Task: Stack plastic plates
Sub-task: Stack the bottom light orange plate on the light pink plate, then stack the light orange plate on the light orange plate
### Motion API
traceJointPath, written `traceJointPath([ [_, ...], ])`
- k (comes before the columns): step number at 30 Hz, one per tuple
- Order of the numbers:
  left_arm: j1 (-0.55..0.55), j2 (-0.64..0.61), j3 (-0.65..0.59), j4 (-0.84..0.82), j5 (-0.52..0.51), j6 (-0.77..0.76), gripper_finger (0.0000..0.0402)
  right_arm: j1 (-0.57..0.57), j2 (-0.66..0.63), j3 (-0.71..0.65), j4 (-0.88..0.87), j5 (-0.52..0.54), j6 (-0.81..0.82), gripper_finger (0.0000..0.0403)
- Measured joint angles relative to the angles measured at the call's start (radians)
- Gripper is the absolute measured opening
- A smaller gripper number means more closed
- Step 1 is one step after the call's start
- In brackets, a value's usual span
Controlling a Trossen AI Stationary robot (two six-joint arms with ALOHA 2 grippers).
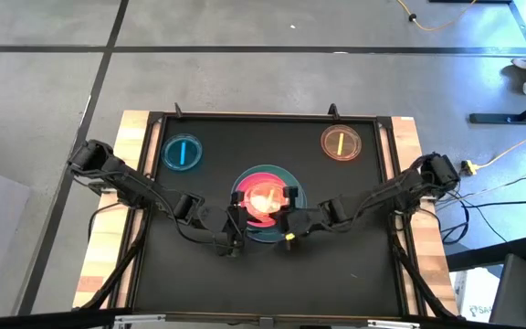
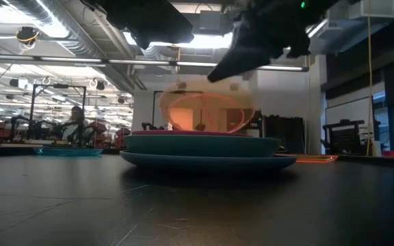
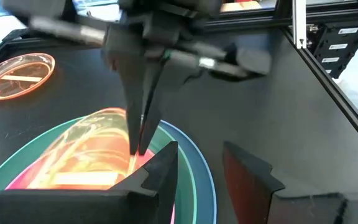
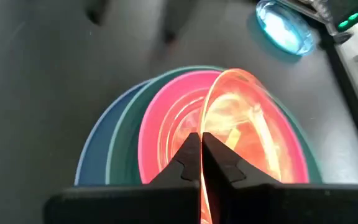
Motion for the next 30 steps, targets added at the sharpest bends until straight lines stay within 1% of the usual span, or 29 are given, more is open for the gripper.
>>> traceJointPath([
  [3, 0.0, 0.0, 0.0, 0.0, 0.0, -0.001, 0.0119, -0.043, 0.0, -0.019, 0.009, -0.075, 0.014, 0.0001],
  [7, 0.0, 0.0, 0.0, 0.0, 0.0, -0.003, 0.0119, -0.09, 0.0, -0.027, 0.008, -0.17, 0.114, 0.0001],
  [9, 0.0, 0.0, 0.0, 0.0, 0.0, -0.003, 0.0119, -0.108, 0.0, -0.027, 0.02, -0.198, 0.156, 0.0001],
  [12, 0.0, 0.0, 0.0, 0.0, 0.0, -0.003, 0.0119, -0.118, 0.001, -0.027, 0.04, -0.232, 0.165, 0.0003],
  [15, 0.0, 0.0, 0.0, 0.0, 0.0, -0.003, 0.0119, -0.116, 0.014, -0.026, 0.08, -0.268, 0.159, 0.0021],
  [19, 0.0, 0.0, 0.0, 0.0, 0.0, -0.003, 0.0119, -0.114, 0.034, -0.026, 0.106, -0.322, 0.159, 0.0071],
  [22, 0.0, 0.0, 0.0, -0.003, 0.0, -0.005, 0.0119, -0.115, 0.031, -0.012, 0.05, -0.334, 0.158, 0.0107],
  [24, 0.0, 0.0, 0.0, -0.004, -0.001, -0.006, 0.0119, -0.115, -0.003, 0.0, -0.051, -0.332, 0.157, 0.0124],
  [27, 0.0, 0.0, 0.0, -0.002, -0.001, -0.007, 0.0119, -0.104, -0.072, 0.019, -0.167, -0.293, 0.156, 0.0139],
  [30, 0.0, 0.0, 0.0, -0.009, 0.0, -0.008, 0.0119, -0.095, -0.153, 0.017, -0.301, -0.242, 0.159, 0.0142],
])
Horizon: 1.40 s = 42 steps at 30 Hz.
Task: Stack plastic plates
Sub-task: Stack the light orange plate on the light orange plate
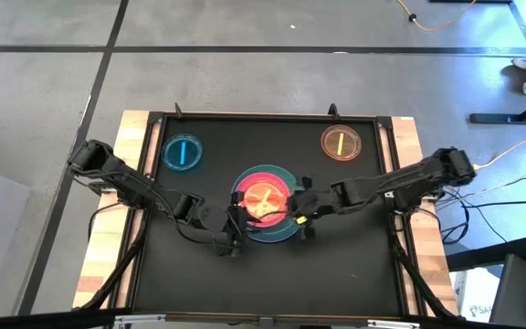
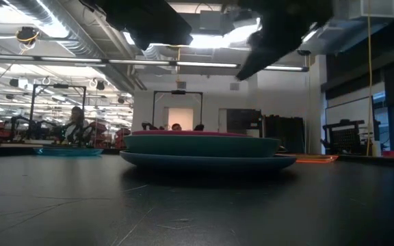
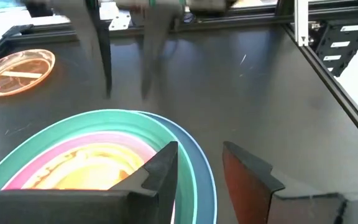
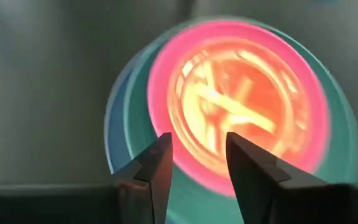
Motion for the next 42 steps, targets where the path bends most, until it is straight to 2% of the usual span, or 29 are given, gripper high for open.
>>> traceJointPath([
  [2, 0.0, 0.0, 0.0, 0.0, 0.0, -0.001, 0.0119, 0.003, -0.051, -0.017, -0.096, 0.049, 0.007, 0.0142],
  [7, 0.0, 0.0, 0.0, -0.003, 0.0, -0.025, 0.0119, -0.018, -0.166, -0.12, -0.183, 0.206, 0.044, 0.0142],
  [11, 0.0, 0.0, 0.0, -0.004, 0.0, -0.025, 0.0119, -0.091, -0.245, -0.251, -0.186, 0.224, 0.065, 0.0142],
  [16, 0.003, 0.0, 0.0, -0.004, -0.004, -0.025, 0.0119, -0.249, -0.279, -0.39, -0.179, 0.232, 0.077, 0.0142],
  [25, 0.003, 0.0, 0.0, -0.003, -0.007, -0.025, 0.0119, -0.541, -0.244, -0.488, -0.025, 0.232, -0.077, 0.0142],
  [28, 0.004, 0.0, 0.0, -0.003, -0.008, -0.025, 0.0119, -0.615, -0.205, -0.489, 0.04, 0.173, -0.127, 0.0142],
  [32, 0.005, 0.0, 0.0, -0.004, -0.008, -0.025, 0.0119, -0.69, -0.138, -0.489, 0.108, 0.104, -0.161, 0.0142],
  [37, 0.005, 0.0, 0.0, -0.006, -0.008, -0.025, 0.0119, -0.768, -0.061, -0.489, 0.159, 0.147, -0.169, 0.0142],
  [42, 0.005, 0.0, 0.0, -0.009, -0.008, -0.025, 0.0119, -0.816, -0.029, -0.486, 0.176, 0.123, -0.159, 0.0126],
])
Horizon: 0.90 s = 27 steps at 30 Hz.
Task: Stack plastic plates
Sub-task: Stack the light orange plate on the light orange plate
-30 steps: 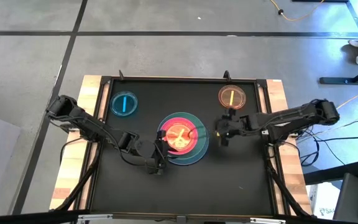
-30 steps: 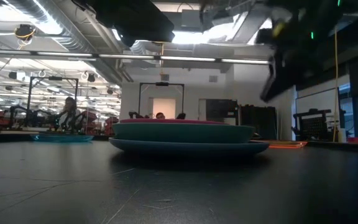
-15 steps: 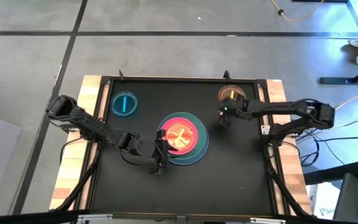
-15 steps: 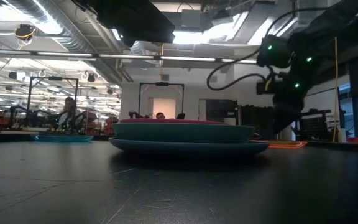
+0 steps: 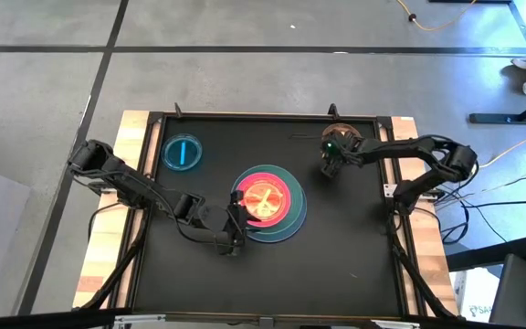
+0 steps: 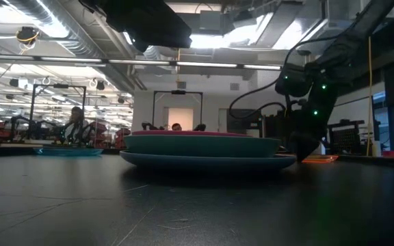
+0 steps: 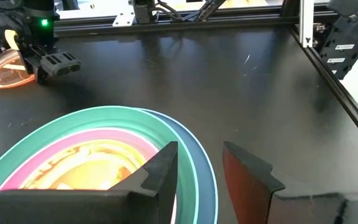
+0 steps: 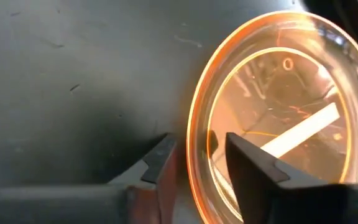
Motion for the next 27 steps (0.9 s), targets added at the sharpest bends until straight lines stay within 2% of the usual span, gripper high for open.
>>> traceJointPath([
  [7, 0.0, 0.0, 0.0, 0.0, 0.0, 0.005, 0.0119, 0.002, 0.002, 0.0, 0.003, -0.057, -0.027, 0.0012],
  [12, 0.0, 0.0, 0.0, 0.0, 0.0, 0.006, 0.0119, 0.073, -0.016, 0.004, -0.011, -0.04, -0.028, 0.002],
  [16, 0.0, 0.0, 0.0, 0.0, 0.0, 0.007, 0.0119, 0.175, -0.069, 0.046, -0.035, -0.049, -0.042, 0.0004],
  [21, 0.0, 0.0, 0.0, 0.0, 0.0, 0.006, 0.0119, 0.314, -0.12, 0.107, -0.068, 0.007, -0.047, 0.0004],
  [27, 0.0, 0.0, 0.0, 0.001, 0.0, 0.006, 0.0119, 0.476, -0.129, 0.172, -0.031, 0.004, -0.047, 0.0004],
])
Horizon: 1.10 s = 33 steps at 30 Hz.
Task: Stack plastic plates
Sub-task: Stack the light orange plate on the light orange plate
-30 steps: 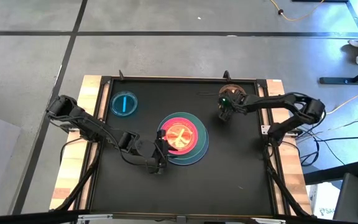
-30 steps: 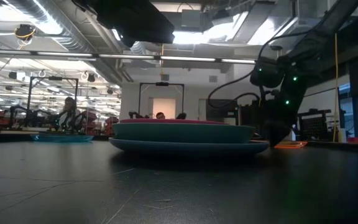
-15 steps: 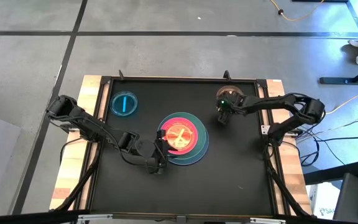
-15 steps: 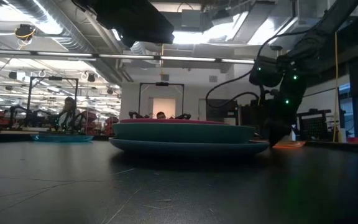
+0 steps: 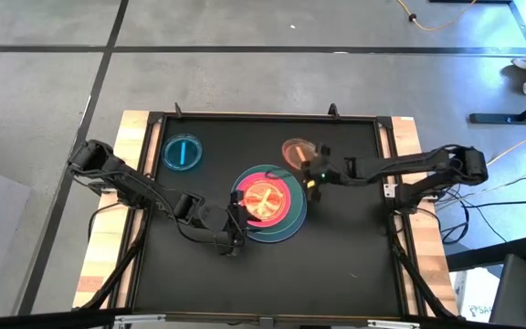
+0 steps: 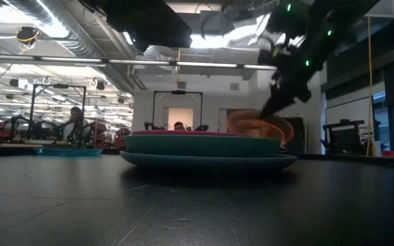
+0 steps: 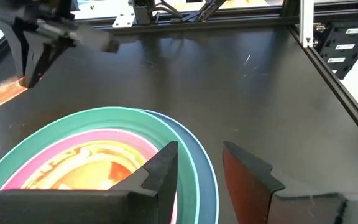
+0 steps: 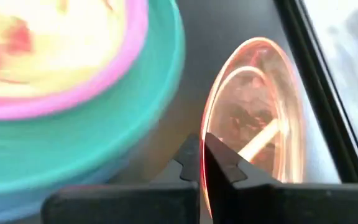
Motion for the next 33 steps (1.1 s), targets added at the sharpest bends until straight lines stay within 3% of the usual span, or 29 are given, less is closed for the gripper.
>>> traceJointPath([
  [7, -0.002, 0.0, 0.0, 0.002, 0.0, 0.0, 0.0119, 0.16, 0.003, 0.005, 0.187, -0.005, 0.016, 0.0002],
  [15, -0.002, 0.0, 0.0, 0.01, 0.0, 0.001, 0.0119, 0.265, 0.018, 0.005, 0.321, -0.117, 0.001, 0.0002],
  [21, -0.002, 0.0, 0.0, 0.031, 0.001, 0.002, 0.0119, 0.282, 0.097, 0.005, 0.447, -0.167, -0.004, 0.0002],
  [33, -0.002, 0.0, 0.0, 0.033, 0.003, 0.002, 0.0119, 0.281, 0.233, 0.005, 0.522, -0.199, 0.031, 0.0014],
])
